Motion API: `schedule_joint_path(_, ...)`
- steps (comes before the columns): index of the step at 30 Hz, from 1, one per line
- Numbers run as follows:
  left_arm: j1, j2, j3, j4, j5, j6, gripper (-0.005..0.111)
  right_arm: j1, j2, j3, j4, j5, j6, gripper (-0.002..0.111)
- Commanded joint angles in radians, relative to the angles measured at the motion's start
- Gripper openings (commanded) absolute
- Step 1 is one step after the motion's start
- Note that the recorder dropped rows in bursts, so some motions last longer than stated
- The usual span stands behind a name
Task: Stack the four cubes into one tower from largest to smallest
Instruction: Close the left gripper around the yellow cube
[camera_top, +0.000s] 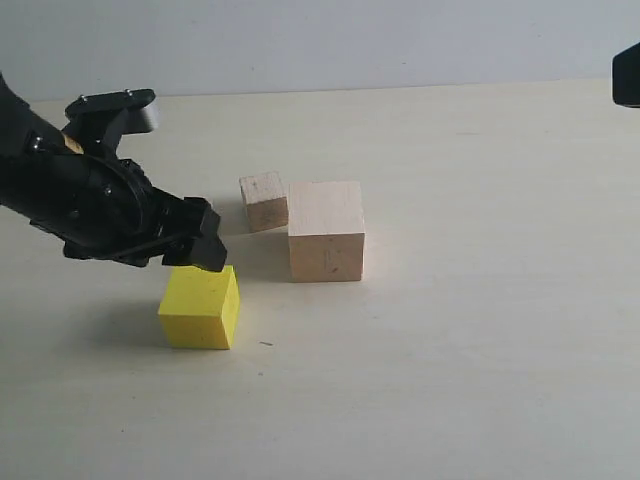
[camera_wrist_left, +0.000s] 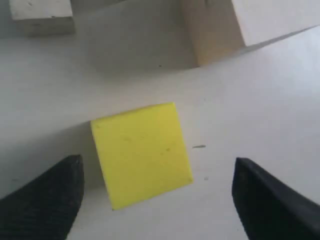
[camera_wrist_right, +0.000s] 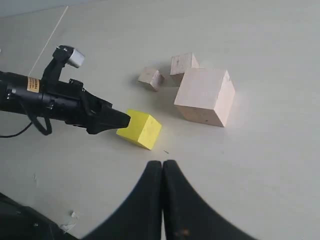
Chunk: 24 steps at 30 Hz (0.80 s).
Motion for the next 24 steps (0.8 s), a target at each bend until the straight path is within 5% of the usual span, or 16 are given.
schedule_joint_path(1, -0.03, 0.074, -0.07, 0.056, 0.035, -0.071, 0.078, -0.001, -0.003, 0.005, -0.003, -0.017, -0.005, 0.0)
schedule_joint_path(14, -0.083, 0.232, -0.168, 0.286, 0.129, -0.27, 0.078, -0.001, -0.003, 0.005, -0.003, -0.01, -0.03, 0.0)
schedule_joint_path(24, -0.083, 0.232, -0.168, 0.286, 0.129, -0.27, 0.078, -0.001, -0.003, 0.005, -0.005, -0.016, -0.039, 0.0)
